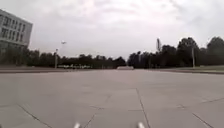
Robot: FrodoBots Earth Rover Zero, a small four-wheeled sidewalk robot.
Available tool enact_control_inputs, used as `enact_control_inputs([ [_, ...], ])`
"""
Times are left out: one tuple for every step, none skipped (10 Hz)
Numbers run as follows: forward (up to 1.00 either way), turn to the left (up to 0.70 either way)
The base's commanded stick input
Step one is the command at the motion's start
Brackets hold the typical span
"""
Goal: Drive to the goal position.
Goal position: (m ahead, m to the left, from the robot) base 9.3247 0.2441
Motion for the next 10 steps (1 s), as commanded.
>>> enact_control_inputs([
  [0.85,0.0],
  [0.85,0.0],
  [0.85,0.0],
  [0.85,0.0],
  [0.85,0.0],
  [0.85,0.0],
  [0.85,0.0],
  [0.85,0.0],
  [0.85,0.0],
  [0.85,0.0],
])
